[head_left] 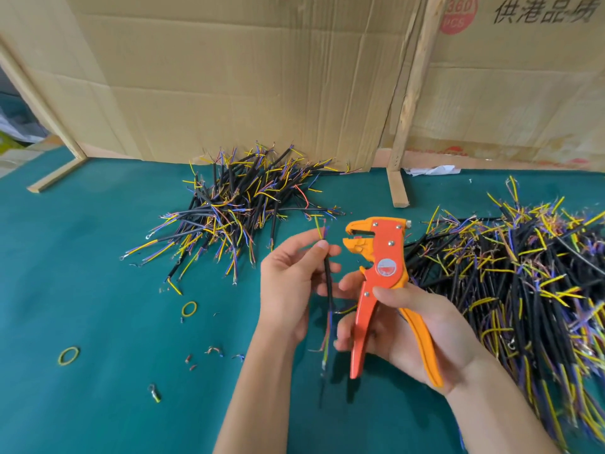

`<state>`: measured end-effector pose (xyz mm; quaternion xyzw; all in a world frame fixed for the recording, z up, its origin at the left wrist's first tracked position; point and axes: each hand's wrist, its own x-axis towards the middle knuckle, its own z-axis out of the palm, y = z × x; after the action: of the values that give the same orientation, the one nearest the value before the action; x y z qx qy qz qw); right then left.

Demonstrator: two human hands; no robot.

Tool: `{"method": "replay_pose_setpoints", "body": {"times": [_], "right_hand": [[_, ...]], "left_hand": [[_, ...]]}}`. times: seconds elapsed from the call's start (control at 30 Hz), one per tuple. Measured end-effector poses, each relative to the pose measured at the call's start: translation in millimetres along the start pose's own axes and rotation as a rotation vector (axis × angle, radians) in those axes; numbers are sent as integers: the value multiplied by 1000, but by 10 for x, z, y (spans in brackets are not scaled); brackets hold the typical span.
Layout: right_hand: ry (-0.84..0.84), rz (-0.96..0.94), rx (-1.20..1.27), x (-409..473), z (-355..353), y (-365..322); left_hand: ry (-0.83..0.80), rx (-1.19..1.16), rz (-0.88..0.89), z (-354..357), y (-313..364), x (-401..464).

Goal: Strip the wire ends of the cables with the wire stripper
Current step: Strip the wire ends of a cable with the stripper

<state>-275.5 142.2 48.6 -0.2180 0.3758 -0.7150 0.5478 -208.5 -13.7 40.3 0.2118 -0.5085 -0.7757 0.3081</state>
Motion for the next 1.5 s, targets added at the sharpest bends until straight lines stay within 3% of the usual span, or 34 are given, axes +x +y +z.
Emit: {"method": "replay_pose_setpoints", "body": {"times": [0.27,0.7,1.1,1.3,1.5], "right_hand": [[146,-19,69,-50,-72,-91],[148,-9,14,37,-57,-30],[156,-22,-145,10,17,-5],[126,7,-108,34,57,14],[198,13,-48,77,94,40]], "left_hand": [[69,196,148,-41,-40,20],[176,359,333,-12,-55,31],[153,527,369,32,-67,-1],[140,569,384,48,-71,-3],[119,551,382,61,-67,-13]]}}
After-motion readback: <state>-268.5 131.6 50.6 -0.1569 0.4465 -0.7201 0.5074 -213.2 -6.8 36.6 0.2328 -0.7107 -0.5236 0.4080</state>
